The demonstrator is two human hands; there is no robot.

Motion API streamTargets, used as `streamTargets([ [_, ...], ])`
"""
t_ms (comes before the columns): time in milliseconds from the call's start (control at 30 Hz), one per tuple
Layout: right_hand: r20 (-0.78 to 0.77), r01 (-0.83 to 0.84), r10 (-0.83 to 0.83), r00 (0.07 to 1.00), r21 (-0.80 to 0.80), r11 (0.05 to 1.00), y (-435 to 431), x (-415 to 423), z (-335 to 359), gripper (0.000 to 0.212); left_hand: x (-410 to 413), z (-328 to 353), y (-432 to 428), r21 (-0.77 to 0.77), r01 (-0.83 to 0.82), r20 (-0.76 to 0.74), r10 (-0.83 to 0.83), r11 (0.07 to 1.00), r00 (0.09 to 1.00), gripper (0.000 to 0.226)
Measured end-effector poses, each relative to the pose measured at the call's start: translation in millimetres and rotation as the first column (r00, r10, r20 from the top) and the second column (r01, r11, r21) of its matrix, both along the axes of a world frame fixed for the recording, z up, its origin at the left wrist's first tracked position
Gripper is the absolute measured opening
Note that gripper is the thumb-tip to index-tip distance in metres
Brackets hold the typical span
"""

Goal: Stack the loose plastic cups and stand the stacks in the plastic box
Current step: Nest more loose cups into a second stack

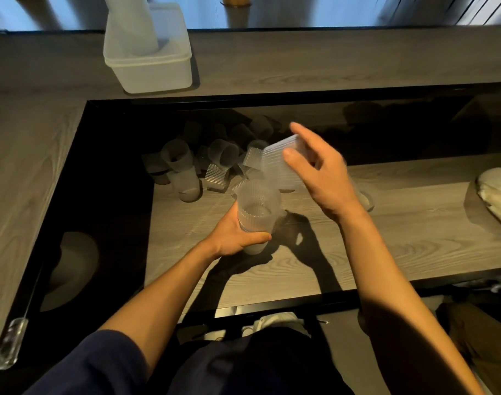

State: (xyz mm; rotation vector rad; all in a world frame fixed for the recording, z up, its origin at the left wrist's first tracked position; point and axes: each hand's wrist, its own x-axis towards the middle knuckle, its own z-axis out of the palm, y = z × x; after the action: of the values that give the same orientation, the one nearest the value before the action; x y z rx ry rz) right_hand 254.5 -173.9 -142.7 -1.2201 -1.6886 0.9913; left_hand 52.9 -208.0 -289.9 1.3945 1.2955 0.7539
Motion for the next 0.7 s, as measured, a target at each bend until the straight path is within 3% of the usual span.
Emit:
streamTargets([
  [133,0.350,-0.255,0.205,0.914,0.102,0.961,-8,-21,10,0.067,0,-2,0,0.027,0.011,0.005,-0.012,1.000,1.000,0.093],
  [267,0.611,-0.347,0.207,0.764,0.118,0.930,-8,-34,-1,0.067,-2,-9,3,0.014,0.003,-0.026,-0.003,1.000,1.000,0.093],
  [700,0.670,-0.358,0.094,0.736,0.268,0.894,-5,-34,-24,0.076,-2,-7,6,0.026,0.029,-0.034,-0.028,0.999,0.999,0.093],
])
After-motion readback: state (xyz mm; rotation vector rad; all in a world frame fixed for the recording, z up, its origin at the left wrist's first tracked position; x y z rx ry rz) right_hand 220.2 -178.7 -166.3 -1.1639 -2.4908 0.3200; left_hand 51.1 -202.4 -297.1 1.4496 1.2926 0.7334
